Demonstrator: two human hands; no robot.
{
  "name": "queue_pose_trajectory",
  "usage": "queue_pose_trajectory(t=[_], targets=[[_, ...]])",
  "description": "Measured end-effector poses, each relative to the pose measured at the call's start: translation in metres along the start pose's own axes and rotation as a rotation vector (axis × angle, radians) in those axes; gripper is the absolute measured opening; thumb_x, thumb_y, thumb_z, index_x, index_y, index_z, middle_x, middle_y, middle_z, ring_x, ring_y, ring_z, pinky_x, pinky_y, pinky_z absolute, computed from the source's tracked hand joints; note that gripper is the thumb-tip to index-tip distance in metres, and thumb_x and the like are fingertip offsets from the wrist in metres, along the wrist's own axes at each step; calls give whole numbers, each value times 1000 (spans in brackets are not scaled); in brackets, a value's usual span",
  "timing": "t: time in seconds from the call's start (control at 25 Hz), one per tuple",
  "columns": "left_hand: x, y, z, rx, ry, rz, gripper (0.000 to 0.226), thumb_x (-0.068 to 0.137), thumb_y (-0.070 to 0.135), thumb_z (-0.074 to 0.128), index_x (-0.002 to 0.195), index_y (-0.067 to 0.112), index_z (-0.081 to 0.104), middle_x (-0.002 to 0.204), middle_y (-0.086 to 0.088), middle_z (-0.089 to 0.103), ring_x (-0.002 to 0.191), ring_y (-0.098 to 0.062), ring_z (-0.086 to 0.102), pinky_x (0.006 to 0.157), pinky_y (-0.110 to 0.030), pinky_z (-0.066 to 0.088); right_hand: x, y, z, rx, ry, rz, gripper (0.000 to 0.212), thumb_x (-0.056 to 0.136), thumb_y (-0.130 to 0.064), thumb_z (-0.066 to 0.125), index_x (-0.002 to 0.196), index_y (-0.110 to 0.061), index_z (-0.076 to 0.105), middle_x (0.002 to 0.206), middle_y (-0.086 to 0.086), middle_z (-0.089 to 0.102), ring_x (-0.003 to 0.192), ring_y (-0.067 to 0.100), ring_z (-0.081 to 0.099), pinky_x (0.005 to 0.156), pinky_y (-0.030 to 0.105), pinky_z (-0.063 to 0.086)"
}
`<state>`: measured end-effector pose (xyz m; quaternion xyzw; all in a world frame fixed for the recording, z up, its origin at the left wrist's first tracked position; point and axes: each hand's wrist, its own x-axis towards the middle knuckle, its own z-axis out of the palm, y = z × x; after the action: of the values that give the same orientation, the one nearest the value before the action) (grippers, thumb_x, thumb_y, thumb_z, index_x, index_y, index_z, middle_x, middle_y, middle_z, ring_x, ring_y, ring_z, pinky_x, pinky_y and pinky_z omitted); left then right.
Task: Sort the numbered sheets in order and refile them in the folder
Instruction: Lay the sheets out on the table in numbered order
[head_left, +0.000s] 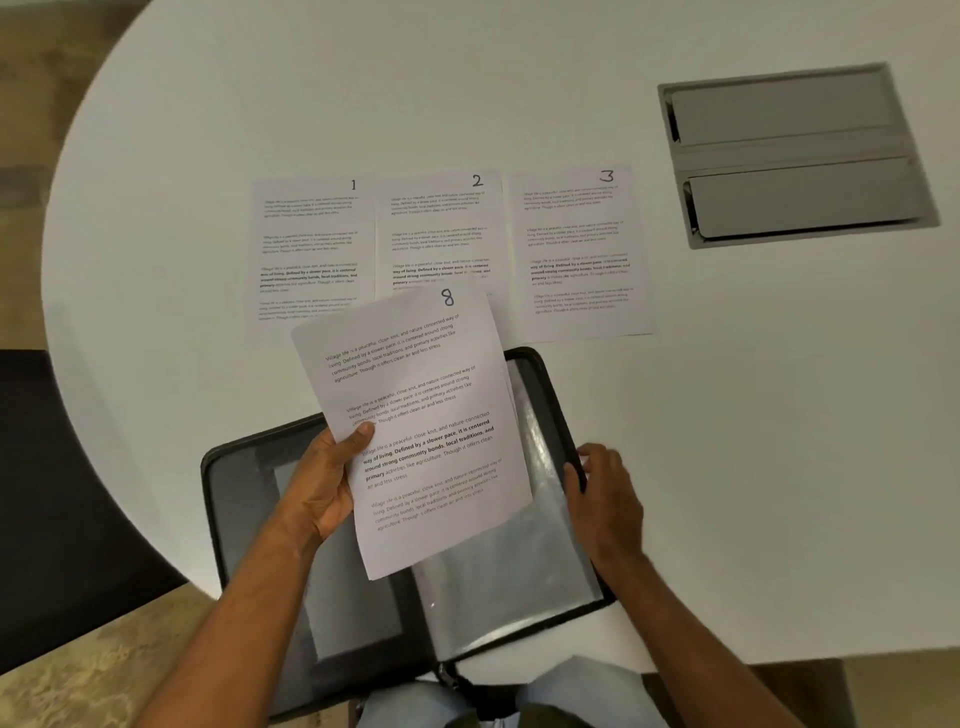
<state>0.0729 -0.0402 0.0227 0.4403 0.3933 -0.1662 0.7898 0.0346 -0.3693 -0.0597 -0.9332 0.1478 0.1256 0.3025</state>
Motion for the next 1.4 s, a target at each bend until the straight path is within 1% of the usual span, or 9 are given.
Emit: queue_pose_trajectory(t=[0.24,0.56,0.68,0.76,0.88,0.96,1.04,1.16,1.4], targets=[[-30,-2,-38,-8,-33,-37,41,98,2,53,139,5,56,121,-15,73,101,-29,75,72,-40,64,-33,-3,7,-76,-15,69,8,102,-22,54,109,-17,55,103,2,58,86,24,60,72,44,55],[-48,8,-69,13,-142,-50,51,92,7,60,143,5,53,129,-19,68,109,-34,72,81,-46,63,-58,-24,15,-116,-31,98,10,104,-11,44,106,-10,53,101,8,58,76,23,55,65,33,40],[-54,10,-71,22,-149,-66,51,90,7,62,140,5,55,129,-20,68,107,-34,72,78,-47,63,-60,-30,12,-83,-121,189,15,104,-14,45,117,-10,51,115,10,58,86,23,56,72,33,42],[-58,10,-70,36,-154,-71,49,91,7,62,139,4,55,131,-22,67,108,-35,72,80,-48,63,-58,-43,2,-54,-153,201,31,103,-23,53,131,-11,48,129,10,53,103,25,56,82,36,46],[-74,8,-56,64,-190,-64,46,92,7,61,137,5,56,132,-21,66,113,-37,69,84,-49,62,-63,-85,-26,189,-106,118,42,101,-42,58,135,-18,52,128,1,58,112,21,61,90,36,51],[-86,3,-40,85,-215,-56,41,95,6,58,136,4,57,130,-21,67,114,-36,69,85,-47,62,-69,-117,-55,617,-274,180,38,104,-49,51,127,-21,62,118,0,70,106,20,69,87,32,56],[-97,-4,-20,101,-221,-31,31,100,4,53,130,5,61,126,-19,70,109,-33,72,83,-44,63,-77,-130,-85,882,-445,216,41,107,-51,41,118,-24,70,112,2,77,98,17,73,86,30,59],[-113,-21,12,112,-209,43,31,102,2,49,131,4,60,127,-19,69,108,-32,72,83,-44,63,-84,-108,-127,910,-451,164,37,109,-43,42,115,-22,72,105,-1,78,90,13,73,78,27,58],[-140,-63,82,140,-198,105,41,99,1,51,140,1,53,136,-25,62,121,-42,63,96,-57,54,-71,-32,-194,828,-413,87,14,101,-22,65,100,-13,74,93,1,80,82,16,74,67,29,59]])
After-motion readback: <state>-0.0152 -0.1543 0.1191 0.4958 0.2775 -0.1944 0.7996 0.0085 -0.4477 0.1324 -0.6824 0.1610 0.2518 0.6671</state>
